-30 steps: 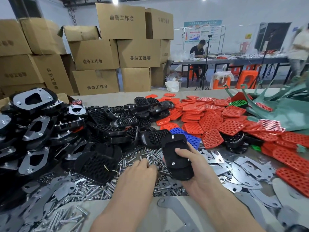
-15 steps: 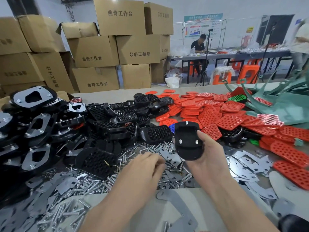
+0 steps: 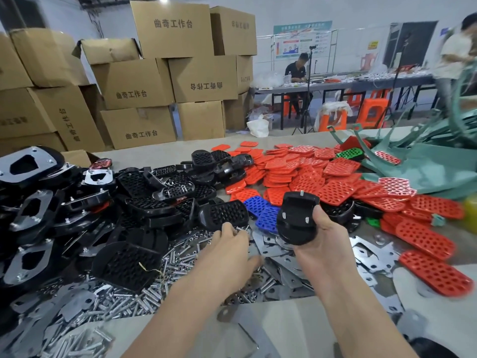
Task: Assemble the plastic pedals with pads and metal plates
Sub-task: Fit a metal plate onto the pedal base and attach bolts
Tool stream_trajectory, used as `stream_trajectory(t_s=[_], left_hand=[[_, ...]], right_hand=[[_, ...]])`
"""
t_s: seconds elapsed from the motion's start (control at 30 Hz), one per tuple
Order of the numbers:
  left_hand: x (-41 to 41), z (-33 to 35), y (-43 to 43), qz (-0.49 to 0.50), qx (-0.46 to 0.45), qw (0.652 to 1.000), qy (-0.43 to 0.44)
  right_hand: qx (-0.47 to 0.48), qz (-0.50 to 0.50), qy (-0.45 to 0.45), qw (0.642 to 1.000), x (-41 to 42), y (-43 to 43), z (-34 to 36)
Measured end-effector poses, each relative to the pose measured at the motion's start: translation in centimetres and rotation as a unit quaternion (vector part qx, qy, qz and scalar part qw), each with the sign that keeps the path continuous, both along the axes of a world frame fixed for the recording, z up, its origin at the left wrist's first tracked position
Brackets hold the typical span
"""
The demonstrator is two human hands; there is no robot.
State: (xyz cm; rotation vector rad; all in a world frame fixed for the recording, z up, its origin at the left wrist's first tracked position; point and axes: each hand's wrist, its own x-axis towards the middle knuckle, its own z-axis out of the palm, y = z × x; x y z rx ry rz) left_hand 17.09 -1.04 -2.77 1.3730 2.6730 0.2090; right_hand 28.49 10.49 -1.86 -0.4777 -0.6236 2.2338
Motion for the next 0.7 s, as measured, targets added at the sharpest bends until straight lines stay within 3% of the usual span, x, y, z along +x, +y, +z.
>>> stream_trajectory(t_s=[0.2, 0.27, 0.4, 0.5, 0.63, 0.67, 0.7], left_hand=[[-1.0, 0.3, -0.6, -0.051, 0.011, 0.987, 0.150], [-1.7, 0.3, -1.0, -0.058, 0.010, 0.987, 0.148], [-3.2, 0.8, -2.4, -0.043, 0.064, 0.997, -0.013], [-3.8, 1.6, -3.9, 0.000, 0.154, 0.976, -0.151], [-3.2, 2.1, -5.4, 0.045, 0.282, 0.904, -0.318], [-2.8, 2.2, -5.4, 0.049, 0.332, 0.866, -0.372], [-2.3, 2.3, -5.3, 0.059, 0.393, 0.805, -0.439]], right_hand=[[-0.005, -0.011, 0.014, 1.000, 0.1, 0.5, -0.3], [-0.005, -0.006, 0.013, 1.000, 0.0, 0.7, -0.5], [0.002, 0.007, 0.014, 1.000, -0.2, 0.9, -0.8], [-0.001, 0.018, 0.018, 1.000, -0.3, 0.6, -1.1], [0.001, 0.035, 0.015, 0.999, -0.5, 0.1, -0.9], [-0.002, 0.043, 0.018, 0.999, -0.5, -0.1, -0.8], [-0.006, 0.050, 0.018, 0.999, -0.6, -0.4, -0.7]])
